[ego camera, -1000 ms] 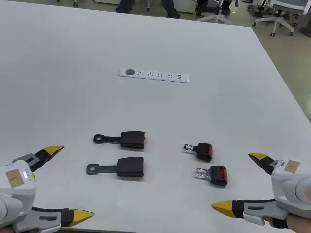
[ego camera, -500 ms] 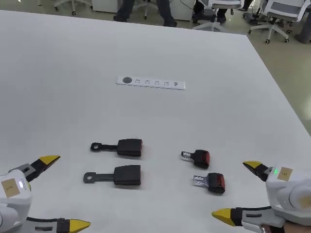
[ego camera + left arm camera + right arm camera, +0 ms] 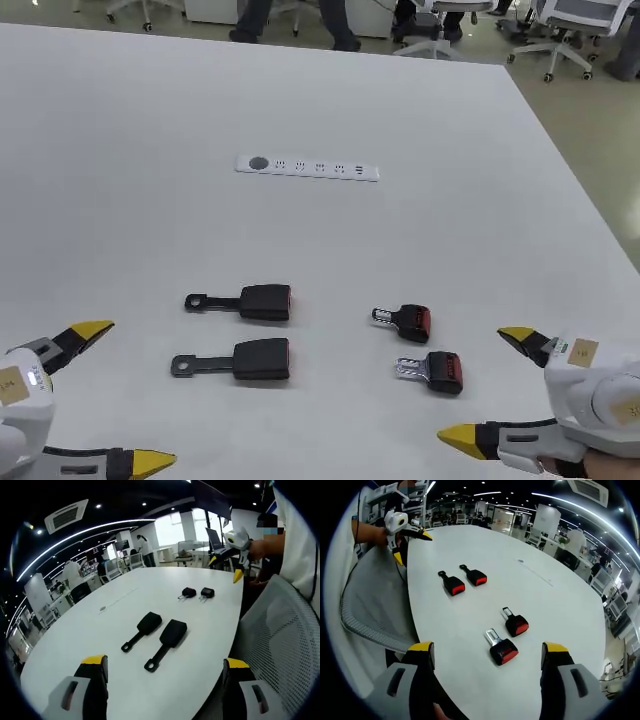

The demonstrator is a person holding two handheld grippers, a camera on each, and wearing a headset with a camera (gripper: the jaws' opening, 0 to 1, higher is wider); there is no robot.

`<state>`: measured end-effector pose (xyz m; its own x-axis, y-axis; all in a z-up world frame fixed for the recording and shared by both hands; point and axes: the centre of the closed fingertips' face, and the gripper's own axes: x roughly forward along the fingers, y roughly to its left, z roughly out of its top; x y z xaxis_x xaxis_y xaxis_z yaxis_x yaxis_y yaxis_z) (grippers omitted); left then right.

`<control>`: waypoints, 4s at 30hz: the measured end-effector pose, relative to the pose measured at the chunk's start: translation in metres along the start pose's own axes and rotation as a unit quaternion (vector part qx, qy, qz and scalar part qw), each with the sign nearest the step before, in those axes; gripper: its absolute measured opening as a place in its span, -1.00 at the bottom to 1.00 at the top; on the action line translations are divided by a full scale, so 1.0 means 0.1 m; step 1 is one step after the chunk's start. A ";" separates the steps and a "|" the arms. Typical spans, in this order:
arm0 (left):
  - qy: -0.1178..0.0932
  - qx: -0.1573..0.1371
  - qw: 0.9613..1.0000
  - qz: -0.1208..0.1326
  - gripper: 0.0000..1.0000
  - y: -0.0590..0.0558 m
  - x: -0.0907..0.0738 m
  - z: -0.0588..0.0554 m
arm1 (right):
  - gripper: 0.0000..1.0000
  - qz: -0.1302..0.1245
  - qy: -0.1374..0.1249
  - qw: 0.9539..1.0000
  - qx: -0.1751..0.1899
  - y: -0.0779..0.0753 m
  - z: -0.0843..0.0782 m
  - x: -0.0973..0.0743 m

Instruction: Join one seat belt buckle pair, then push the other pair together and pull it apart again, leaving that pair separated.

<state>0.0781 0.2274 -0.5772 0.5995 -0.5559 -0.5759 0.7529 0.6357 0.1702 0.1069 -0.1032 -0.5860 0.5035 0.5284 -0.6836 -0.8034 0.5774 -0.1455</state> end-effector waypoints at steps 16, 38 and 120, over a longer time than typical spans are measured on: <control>0.019 -0.003 1.000 -0.012 0.84 -0.02 0.03 0.04 | 0.65 0.001 0.008 1.000 -0.014 -0.02 0.02 -0.03; 0.012 -0.008 1.000 -0.022 0.69 -0.05 0.25 0.29 | 0.57 -0.005 -0.003 1.000 0.009 -0.12 0.00 -0.02; 0.133 0.148 0.950 -0.242 -0.26 -0.28 1.60 -0.03 | -0.32 0.173 0.128 0.968 -0.132 -0.32 -0.68 0.94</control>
<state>0.1522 0.1220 -0.6769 0.1035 -0.5650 -0.8186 0.9899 0.1391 0.0292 0.1581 -0.1147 -0.6940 0.1212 0.4707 -0.8739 -0.9801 0.1959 -0.0304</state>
